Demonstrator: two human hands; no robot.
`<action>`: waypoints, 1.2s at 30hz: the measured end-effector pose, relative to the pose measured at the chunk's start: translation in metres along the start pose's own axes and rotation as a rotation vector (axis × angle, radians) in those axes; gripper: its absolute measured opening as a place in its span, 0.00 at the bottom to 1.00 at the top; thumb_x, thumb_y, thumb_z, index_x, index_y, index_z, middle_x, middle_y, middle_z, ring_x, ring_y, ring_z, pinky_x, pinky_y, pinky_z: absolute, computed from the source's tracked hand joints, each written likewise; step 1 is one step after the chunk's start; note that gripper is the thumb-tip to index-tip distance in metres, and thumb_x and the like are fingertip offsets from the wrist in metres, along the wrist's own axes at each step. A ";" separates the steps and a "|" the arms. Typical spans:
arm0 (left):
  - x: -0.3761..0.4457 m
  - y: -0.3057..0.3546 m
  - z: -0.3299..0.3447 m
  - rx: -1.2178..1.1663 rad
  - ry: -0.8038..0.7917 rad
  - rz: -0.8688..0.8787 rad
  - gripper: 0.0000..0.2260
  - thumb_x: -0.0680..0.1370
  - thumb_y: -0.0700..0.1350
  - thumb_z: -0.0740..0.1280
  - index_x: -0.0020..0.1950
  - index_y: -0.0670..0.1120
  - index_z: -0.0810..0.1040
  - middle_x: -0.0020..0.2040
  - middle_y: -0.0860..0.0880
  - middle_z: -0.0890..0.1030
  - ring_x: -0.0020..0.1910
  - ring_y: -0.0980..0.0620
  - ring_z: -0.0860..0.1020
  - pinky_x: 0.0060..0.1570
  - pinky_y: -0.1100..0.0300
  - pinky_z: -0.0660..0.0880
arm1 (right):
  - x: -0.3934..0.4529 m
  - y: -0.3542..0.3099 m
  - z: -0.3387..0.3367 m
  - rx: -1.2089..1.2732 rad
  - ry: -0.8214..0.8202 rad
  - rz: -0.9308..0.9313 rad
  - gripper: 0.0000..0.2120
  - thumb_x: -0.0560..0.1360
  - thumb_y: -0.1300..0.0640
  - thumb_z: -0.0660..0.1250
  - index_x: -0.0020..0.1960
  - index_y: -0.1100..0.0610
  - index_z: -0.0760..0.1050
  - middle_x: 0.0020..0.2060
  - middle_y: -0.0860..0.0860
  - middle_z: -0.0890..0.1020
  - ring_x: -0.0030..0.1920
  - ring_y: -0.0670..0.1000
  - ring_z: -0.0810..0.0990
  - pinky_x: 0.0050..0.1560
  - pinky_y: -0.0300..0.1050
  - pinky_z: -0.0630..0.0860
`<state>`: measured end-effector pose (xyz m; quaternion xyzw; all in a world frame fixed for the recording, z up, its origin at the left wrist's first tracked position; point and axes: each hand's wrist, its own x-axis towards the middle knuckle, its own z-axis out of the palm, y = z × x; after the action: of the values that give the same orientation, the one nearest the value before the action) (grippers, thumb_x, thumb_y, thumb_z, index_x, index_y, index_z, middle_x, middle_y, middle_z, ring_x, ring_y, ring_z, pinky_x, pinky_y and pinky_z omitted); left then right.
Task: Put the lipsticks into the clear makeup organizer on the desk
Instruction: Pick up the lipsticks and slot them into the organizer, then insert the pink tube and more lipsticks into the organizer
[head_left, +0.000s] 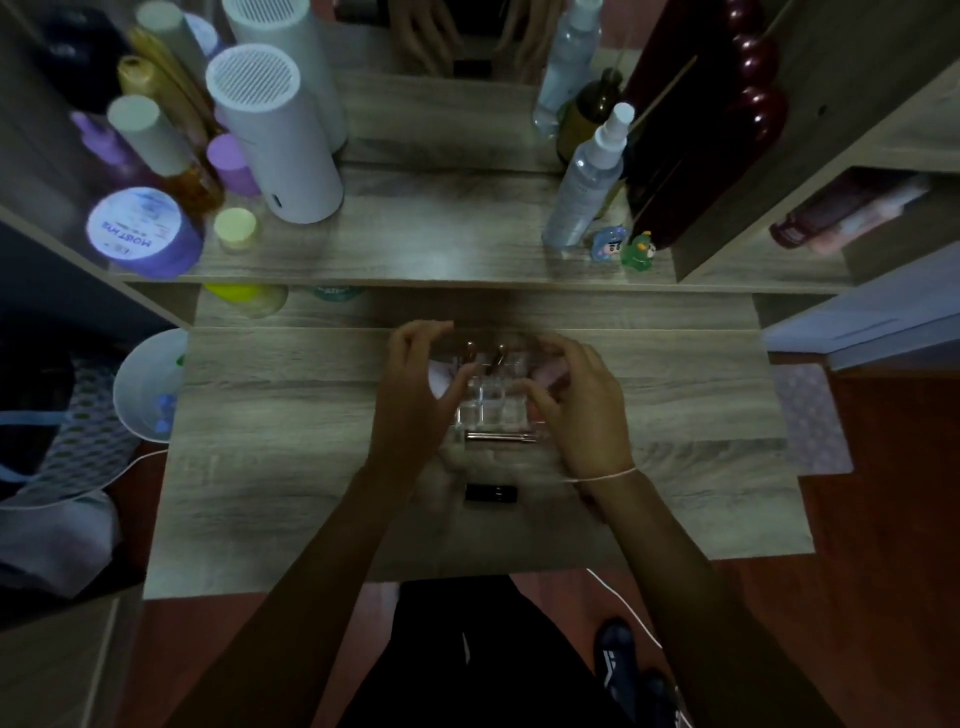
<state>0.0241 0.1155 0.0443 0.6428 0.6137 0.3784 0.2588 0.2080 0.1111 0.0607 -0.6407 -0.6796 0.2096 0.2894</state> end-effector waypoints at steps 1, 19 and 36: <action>-0.004 0.002 0.000 0.005 0.021 0.016 0.20 0.72 0.41 0.72 0.62 0.38 0.73 0.59 0.36 0.75 0.57 0.48 0.73 0.57 0.64 0.70 | -0.005 0.003 -0.006 -0.006 0.019 0.008 0.21 0.69 0.57 0.75 0.60 0.54 0.74 0.51 0.53 0.80 0.44 0.47 0.78 0.45 0.36 0.73; -0.063 0.035 0.074 0.438 -0.551 0.248 0.13 0.76 0.36 0.64 0.60 0.38 0.76 0.57 0.37 0.78 0.53 0.38 0.76 0.50 0.47 0.73 | -0.109 0.075 -0.001 -0.055 -0.039 0.338 0.19 0.73 0.54 0.71 0.61 0.57 0.74 0.53 0.59 0.78 0.52 0.59 0.78 0.52 0.51 0.76; -0.061 0.021 0.080 0.480 -0.590 0.121 0.17 0.69 0.36 0.71 0.57 0.39 0.75 0.54 0.37 0.78 0.51 0.36 0.77 0.49 0.44 0.75 | -0.120 0.081 0.006 0.006 -0.134 0.400 0.10 0.75 0.60 0.67 0.54 0.63 0.72 0.49 0.60 0.75 0.48 0.55 0.73 0.46 0.46 0.70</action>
<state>0.1030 0.0640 0.0048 0.8014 0.5449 0.0374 0.2438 0.2655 0.0000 -0.0119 -0.7466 -0.5559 0.3071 0.1980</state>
